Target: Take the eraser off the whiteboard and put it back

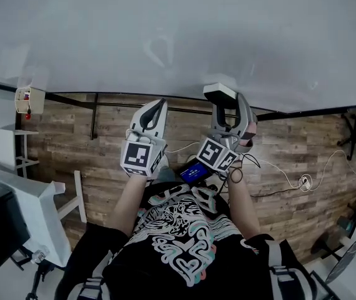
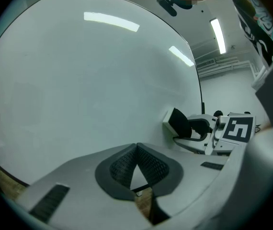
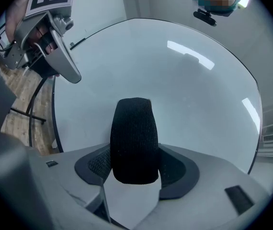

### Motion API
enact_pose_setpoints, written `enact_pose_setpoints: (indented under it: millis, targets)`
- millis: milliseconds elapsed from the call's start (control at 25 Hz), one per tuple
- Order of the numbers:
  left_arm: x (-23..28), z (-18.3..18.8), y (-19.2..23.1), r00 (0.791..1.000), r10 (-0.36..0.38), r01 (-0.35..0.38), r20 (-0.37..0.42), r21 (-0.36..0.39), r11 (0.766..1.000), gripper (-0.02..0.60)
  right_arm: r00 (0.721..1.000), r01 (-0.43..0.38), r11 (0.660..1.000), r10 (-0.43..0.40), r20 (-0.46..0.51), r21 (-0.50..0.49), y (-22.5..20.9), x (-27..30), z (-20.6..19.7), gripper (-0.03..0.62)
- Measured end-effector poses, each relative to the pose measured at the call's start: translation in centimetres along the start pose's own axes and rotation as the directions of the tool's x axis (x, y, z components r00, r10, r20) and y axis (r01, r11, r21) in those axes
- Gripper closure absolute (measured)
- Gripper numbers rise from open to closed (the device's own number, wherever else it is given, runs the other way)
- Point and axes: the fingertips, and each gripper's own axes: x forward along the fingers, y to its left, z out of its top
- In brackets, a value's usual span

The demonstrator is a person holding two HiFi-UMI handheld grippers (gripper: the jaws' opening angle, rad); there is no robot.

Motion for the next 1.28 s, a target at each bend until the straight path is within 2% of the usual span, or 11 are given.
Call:
enact_pose_setpoints:
  millis: [560, 1080, 1280]
  targets:
    - [0.5, 0.0, 0.9, 1.000, -0.005, 0.004, -0.015, -0.015, 1.000, 0.563, 1.000, 0.019, 1.000, -0.019, -0.021, 0.023, 0.0, 0.6, -0.3, 0.304]
    - [-1.1, 0.2, 0.8, 1.000, -0.013, 0.014, 0.021, -0.030, 0.999, 0.563, 0.998, -0.011, 0.996, 0.016, -0.055, 0.089, 0.6, -0.3, -0.8, 0.306]
    - [-2.1, 0.2, 0.7, 0.999, -0.023, 0.024, 0.036, -0.024, 0.999, 0.561, 0.995, -0.027, 0.990, 0.039, -0.088, 0.140, 1.2, -1.4, -1.0, 0.284]
